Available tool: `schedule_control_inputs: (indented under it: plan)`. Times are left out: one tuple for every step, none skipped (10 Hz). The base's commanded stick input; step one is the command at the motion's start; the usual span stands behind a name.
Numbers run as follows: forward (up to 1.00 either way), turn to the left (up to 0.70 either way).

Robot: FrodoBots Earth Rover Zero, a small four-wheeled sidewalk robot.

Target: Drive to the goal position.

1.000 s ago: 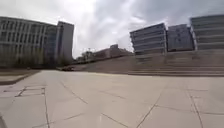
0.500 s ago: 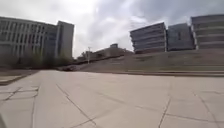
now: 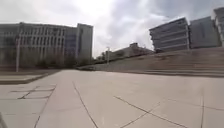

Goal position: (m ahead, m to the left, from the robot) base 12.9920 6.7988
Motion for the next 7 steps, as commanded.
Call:
schedule_control_inputs:
  plan:
    - [0.7,0.0]
    - [0.7,0.0]
    - [0.7,0.0]
    - [0.7,0.0]
    - [0.7,0.0]
    - [0.7,0.0]
    - [0.7,0.0]
